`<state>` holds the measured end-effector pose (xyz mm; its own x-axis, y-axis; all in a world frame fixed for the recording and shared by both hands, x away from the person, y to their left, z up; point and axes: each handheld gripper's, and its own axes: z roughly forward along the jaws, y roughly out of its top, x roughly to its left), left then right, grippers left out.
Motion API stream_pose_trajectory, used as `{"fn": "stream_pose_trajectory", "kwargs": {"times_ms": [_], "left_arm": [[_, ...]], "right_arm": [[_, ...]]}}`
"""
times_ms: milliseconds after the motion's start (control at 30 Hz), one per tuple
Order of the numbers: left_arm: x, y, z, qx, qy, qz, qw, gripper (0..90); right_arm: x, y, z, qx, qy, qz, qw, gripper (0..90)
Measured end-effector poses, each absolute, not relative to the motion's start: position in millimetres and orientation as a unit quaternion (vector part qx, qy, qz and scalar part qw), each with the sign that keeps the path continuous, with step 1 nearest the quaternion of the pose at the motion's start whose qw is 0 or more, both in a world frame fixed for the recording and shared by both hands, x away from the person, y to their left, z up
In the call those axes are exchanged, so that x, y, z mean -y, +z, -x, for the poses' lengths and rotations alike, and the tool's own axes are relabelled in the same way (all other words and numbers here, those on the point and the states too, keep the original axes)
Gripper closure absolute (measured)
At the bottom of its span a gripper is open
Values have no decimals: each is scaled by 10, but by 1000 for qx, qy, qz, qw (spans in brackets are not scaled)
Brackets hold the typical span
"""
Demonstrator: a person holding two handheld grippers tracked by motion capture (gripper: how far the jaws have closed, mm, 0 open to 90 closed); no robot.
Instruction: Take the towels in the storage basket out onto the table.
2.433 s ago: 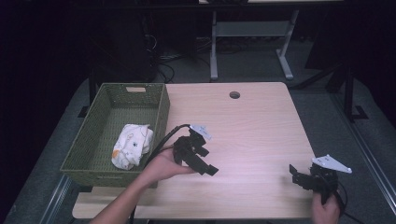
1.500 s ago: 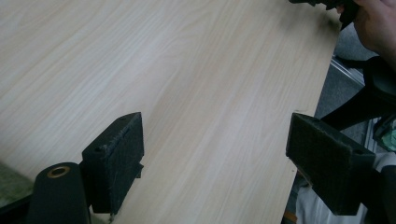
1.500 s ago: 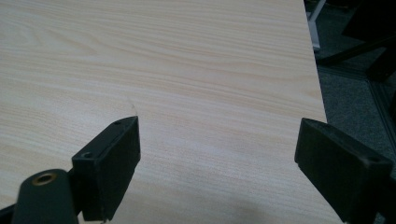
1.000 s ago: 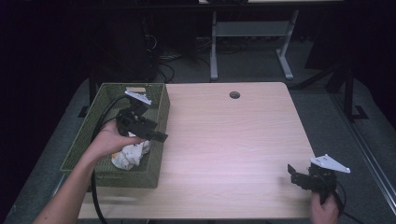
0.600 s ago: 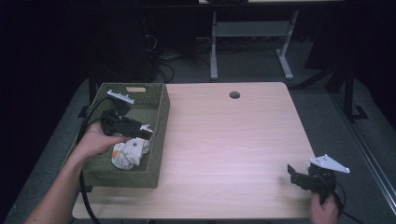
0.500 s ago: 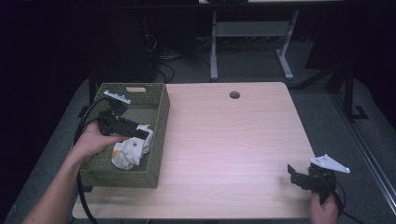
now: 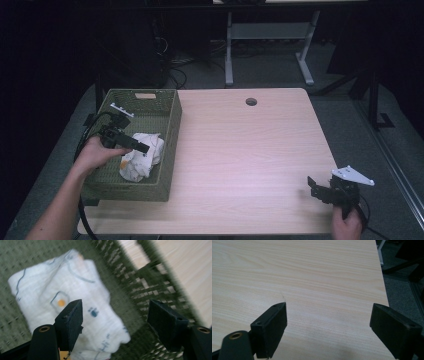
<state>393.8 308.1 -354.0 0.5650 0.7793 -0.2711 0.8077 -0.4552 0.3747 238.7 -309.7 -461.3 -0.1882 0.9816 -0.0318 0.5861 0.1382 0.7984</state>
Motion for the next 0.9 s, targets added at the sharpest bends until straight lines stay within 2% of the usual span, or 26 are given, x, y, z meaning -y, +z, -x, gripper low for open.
{"fn": "stream_pose_trajectory", "kwargs": {"times_ms": [267, 600, 700, 900], "left_arm": [[-3125, -3751, -4010, -490, -26, -851, 187, 316], [-3048, -4170, -4135, -514, -52, -851, 93, 311], [-2971, -4225, -4160, -499, -45, -863, 56, 339], [-2959, -4234, -4147, -509, -30, -859, 48, 453]], "right_arm": [[3100, -4607, -2391, -695, 337, -562, 295, 139], [3118, -4591, -2378, -694, 341, -561, 296, 139], [3114, -4598, -2383, -692, 339, -564, 295, 139], [3066, -4591, -2373, -696, 340, -560, 295, 139]]}}
